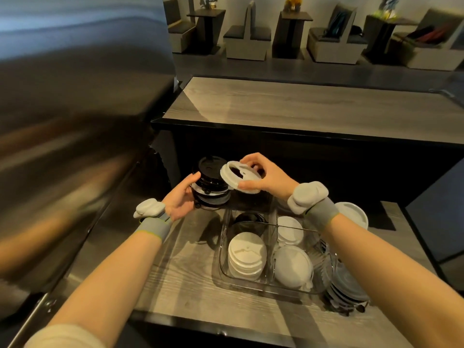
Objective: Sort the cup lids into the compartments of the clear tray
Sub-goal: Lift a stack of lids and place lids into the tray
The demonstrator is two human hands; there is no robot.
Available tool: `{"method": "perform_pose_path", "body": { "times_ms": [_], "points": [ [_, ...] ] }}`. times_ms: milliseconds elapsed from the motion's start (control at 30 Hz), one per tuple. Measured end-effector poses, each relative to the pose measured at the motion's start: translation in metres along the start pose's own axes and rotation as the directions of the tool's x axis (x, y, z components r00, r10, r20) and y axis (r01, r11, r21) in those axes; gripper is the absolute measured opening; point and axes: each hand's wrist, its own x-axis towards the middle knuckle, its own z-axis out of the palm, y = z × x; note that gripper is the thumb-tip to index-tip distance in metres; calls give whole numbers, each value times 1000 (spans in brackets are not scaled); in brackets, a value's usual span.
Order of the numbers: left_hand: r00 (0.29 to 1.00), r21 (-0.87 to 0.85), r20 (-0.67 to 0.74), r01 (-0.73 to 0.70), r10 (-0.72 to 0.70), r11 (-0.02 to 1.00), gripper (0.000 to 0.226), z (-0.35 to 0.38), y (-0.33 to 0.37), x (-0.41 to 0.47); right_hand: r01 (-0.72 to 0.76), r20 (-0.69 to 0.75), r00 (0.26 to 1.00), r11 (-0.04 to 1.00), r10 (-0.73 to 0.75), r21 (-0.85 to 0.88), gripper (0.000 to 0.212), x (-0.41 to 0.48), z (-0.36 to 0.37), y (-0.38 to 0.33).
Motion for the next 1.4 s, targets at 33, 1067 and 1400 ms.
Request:
{"method": "perform_pose_path", "body": {
  "times_ms": [33,1067,1400],
  "points": [
    [1000,-4,-3,6,-6,1000,33,-1,0,-1,-31,80,996,998,35,-48,47,-8,-1,0],
    [998,45,59,-7,4,999,45,14,-13,-17,61,-59,996,992,-68,-106,63,0,31,-13],
    [999,-12,23,-35,35,999,31,2,-10,-8,3,-190,981,981,34,192,36,7,9,5]
  ]
}}
